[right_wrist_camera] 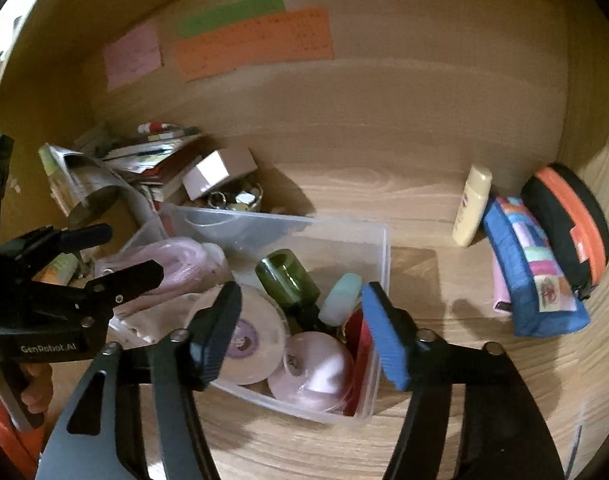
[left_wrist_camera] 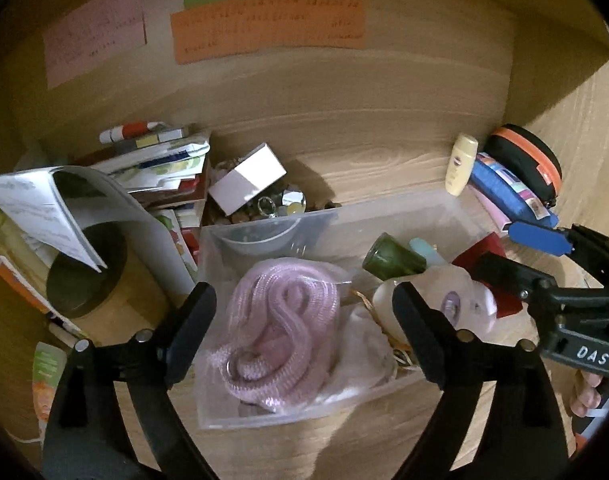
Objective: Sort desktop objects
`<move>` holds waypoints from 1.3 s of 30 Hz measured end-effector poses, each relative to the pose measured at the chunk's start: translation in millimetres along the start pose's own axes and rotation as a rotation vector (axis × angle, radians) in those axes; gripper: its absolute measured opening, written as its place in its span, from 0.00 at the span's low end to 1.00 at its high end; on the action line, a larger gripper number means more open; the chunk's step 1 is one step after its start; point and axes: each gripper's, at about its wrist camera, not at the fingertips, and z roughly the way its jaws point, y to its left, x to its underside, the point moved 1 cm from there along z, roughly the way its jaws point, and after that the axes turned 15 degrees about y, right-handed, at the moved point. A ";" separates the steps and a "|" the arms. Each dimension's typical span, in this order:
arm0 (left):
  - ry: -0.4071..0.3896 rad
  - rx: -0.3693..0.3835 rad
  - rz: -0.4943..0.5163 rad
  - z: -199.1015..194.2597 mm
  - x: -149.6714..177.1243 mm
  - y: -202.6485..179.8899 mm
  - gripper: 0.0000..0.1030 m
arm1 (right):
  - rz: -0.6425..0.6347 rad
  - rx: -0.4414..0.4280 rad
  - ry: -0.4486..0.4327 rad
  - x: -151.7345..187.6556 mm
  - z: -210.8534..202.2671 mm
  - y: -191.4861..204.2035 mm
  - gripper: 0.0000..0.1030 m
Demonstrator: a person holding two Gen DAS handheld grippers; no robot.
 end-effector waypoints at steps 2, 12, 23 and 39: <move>0.002 0.004 0.001 -2.2 2.6 -1.1 0.93 | -0.008 0.006 -0.004 1.8 -4.7 3.7 0.71; 0.007 -0.005 -0.014 -15.8 20.2 -6.0 0.93 | -0.008 0.002 0.019 20.6 -20.8 10.8 0.86; -0.030 0.024 -0.049 -30.2 46.2 -22.7 0.93 | 0.019 -0.011 -0.006 42.8 -39.8 5.9 0.86; -0.041 0.040 -0.106 -36.0 65.4 -19.6 0.93 | -0.013 -0.015 -0.037 58.1 -50.6 22.5 0.86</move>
